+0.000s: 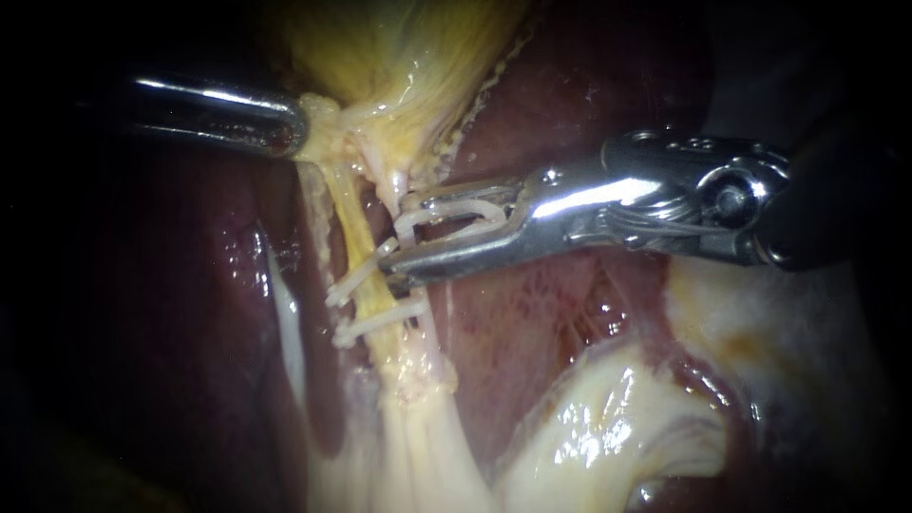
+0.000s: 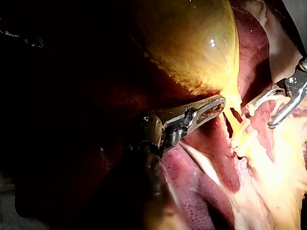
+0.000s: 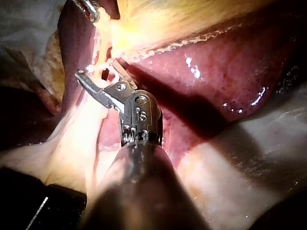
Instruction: Clipping third clip left tube
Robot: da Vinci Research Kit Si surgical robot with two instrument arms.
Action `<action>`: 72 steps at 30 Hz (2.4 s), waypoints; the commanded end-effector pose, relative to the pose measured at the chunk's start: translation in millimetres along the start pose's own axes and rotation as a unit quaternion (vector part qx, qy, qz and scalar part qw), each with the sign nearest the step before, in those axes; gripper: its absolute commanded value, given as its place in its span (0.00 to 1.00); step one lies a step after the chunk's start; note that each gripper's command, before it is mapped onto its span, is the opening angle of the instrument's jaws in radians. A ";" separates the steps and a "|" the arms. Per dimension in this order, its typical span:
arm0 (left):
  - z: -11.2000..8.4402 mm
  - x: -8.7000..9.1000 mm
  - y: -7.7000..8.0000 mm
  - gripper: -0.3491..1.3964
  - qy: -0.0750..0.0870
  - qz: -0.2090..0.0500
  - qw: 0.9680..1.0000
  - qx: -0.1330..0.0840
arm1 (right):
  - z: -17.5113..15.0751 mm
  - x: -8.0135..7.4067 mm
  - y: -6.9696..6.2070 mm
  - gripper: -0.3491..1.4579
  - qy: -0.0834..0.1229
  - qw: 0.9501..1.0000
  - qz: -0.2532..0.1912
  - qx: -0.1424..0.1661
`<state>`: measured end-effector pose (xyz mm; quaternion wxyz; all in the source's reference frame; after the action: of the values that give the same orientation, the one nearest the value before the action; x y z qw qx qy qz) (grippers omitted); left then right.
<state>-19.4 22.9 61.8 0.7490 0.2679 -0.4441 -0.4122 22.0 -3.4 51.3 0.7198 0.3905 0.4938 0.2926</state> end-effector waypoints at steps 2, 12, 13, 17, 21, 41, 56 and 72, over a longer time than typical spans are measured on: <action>0.0 0.0 0.0 0.00 0.000 0.000 1.000 0.000 | 0.2 -0.3 0.4 0.44 0.001 1.000 0.002 0.007; 0.1 0.0 0.0 0.00 0.000 0.000 1.000 0.000 | 1.9 -1.9 2.9 0.44 -0.005 1.000 -0.011 0.019; 0.1 0.0 0.0 0.00 0.000 0.000 1.000 0.000 | 2.0 -2.0 3.2 0.44 -0.005 1.000 -0.012 0.020; 0.1 0.0 0.0 0.00 0.000 0.000 1.000 0.000 | 2.2 -2.5 4.0 0.44 -0.005 1.000 -0.014 0.019; 0.2 0.0 0.0 0.00 0.000 0.000 1.000 0.001 | 2.5 -2.7 4.6 0.44 -0.005 1.000 -0.015 0.018; 0.2 0.1 -0.1 0.00 0.001 0.000 1.000 0.002 | 0.5 -2.1 4.3 0.44 -0.012 0.999 -0.014 0.033; 0.2 0.1 -0.1 0.00 0.001 0.000 1.000 0.002 | -0.3 0.3 2.4 0.44 -0.002 0.999 -0.007 0.045; 0.3 0.1 -0.2 0.00 0.001 0.000 1.000 0.002 | 2.5 -1.7 4.4 0.44 -0.004 0.999 -0.008 0.048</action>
<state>-19.7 22.7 61.9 0.7490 0.2698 -0.4444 -0.4107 23.7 -3.2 56.7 0.7049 0.4202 0.5078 0.2620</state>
